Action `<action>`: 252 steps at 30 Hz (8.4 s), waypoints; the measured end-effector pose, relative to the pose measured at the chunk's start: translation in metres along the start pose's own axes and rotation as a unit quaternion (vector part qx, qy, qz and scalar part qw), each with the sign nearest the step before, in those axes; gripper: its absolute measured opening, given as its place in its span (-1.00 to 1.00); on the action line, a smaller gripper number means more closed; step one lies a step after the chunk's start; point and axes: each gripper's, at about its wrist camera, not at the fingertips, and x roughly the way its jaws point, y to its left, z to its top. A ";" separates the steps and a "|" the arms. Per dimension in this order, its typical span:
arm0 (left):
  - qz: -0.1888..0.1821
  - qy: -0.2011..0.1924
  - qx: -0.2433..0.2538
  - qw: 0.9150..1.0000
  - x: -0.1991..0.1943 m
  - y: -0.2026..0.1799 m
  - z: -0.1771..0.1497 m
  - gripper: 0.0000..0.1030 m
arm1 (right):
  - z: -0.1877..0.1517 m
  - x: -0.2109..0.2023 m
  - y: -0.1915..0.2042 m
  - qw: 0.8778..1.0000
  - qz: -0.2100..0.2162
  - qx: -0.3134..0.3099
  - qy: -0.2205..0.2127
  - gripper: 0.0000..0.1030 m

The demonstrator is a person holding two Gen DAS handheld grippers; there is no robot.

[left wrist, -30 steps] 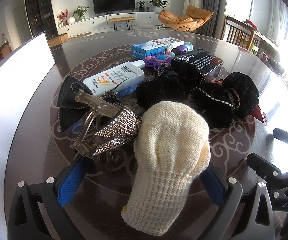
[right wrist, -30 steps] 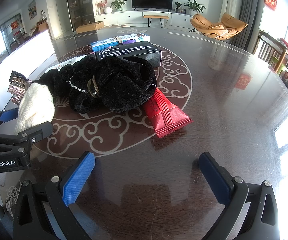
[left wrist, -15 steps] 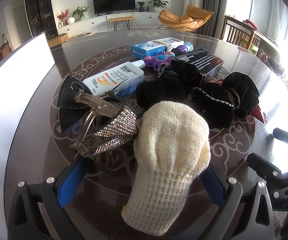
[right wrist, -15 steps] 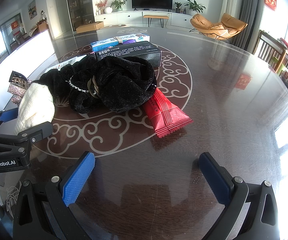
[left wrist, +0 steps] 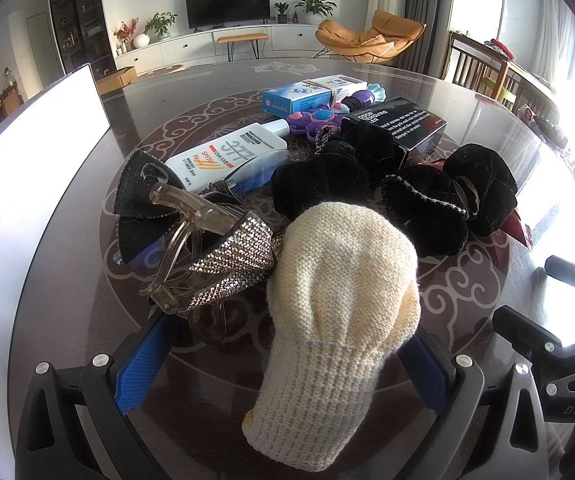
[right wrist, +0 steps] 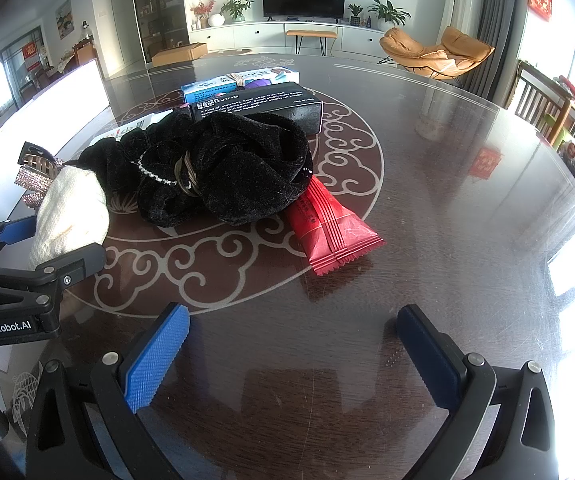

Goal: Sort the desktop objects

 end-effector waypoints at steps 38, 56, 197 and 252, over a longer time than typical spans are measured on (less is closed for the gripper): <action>0.000 0.000 0.000 1.000 0.000 0.000 0.000 1.00 | 0.000 0.000 0.000 1.000 0.000 0.000 0.000 1.00; 0.000 0.000 0.000 1.000 0.000 0.000 0.000 1.00 | 0.000 0.000 0.000 1.000 0.000 0.000 0.000 1.00; 0.000 0.000 0.000 1.000 0.000 0.000 0.000 1.00 | 0.000 0.001 0.000 1.000 0.000 0.000 -0.001 1.00; -0.007 -0.006 -0.044 0.999 -0.032 0.063 -0.021 -0.22 | 0.000 0.001 -0.001 1.000 0.004 -0.001 -0.002 1.00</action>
